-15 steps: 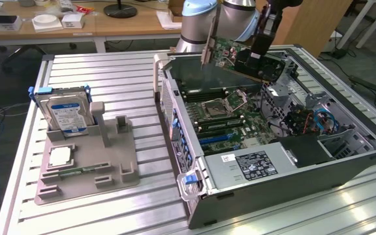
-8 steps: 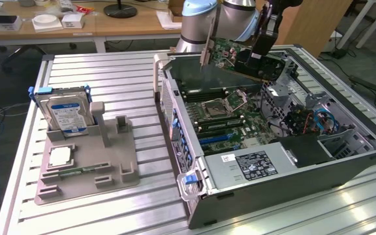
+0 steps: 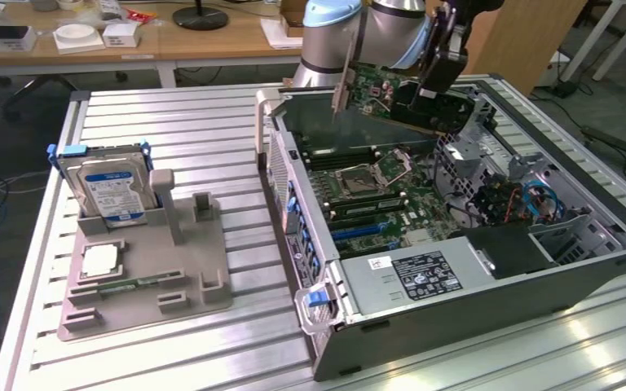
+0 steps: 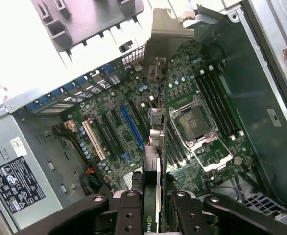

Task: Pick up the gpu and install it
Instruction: 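Insert the gpu into the slot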

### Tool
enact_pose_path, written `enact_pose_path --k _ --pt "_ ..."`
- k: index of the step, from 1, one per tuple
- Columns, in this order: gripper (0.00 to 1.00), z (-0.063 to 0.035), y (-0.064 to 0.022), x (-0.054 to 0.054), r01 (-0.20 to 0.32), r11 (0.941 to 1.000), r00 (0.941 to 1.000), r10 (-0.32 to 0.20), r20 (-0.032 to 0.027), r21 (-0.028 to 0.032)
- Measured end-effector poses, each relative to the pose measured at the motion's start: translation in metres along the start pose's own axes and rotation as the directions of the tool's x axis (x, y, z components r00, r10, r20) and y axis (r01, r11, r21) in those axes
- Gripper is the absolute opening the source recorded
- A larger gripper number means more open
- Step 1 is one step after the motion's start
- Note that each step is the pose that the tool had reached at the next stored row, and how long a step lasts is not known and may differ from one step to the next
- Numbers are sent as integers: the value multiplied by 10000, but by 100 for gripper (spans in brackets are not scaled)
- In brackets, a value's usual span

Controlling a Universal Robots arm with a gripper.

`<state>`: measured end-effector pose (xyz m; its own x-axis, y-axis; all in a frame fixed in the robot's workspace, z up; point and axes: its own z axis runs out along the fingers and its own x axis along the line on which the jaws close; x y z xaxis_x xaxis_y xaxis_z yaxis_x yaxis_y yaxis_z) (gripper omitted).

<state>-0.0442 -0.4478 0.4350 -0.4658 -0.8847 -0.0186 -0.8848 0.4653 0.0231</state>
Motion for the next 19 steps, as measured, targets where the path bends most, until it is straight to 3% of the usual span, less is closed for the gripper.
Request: enact_pose_path --k 10,19 --pt "27 1 0 0 1024 9947 9947 -1025 -23 -21" --pt "27 3 0 0 2067 9784 9784 -2067 -44 -44"
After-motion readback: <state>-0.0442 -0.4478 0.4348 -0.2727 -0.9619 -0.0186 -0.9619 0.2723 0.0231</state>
